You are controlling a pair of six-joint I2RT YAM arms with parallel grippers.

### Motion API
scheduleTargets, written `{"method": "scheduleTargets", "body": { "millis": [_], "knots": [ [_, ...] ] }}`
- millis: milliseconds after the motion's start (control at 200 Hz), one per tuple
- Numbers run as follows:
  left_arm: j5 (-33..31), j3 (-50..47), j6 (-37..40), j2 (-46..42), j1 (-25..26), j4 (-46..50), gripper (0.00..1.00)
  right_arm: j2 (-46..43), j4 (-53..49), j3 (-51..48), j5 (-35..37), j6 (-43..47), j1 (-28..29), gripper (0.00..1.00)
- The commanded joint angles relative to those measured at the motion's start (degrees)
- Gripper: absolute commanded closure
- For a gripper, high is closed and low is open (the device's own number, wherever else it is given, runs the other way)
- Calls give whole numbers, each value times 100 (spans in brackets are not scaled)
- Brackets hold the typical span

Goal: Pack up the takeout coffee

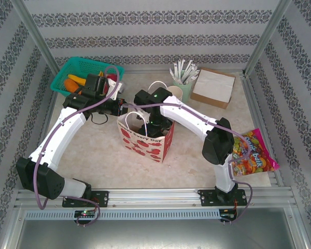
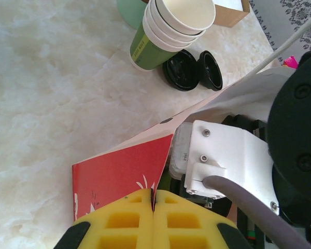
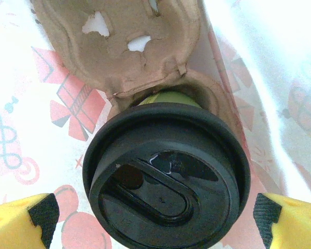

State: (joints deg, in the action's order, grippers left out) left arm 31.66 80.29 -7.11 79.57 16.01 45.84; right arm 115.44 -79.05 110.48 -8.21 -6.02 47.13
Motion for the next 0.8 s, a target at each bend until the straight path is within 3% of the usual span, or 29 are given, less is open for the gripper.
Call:
{"method": "scheduleTargets", "body": {
  "millis": [0,190,794],
  "knots": [
    [-126,140,52,29,-42,132,100,-171,-272,232,63,118,83,2],
    [94,122,60,39,-37,32,100,-269,-304,294,107,138,111,2],
    [-17,141,22,59,-38,43,100,-554,-423,396,65,285,191,2]
  ]
}}
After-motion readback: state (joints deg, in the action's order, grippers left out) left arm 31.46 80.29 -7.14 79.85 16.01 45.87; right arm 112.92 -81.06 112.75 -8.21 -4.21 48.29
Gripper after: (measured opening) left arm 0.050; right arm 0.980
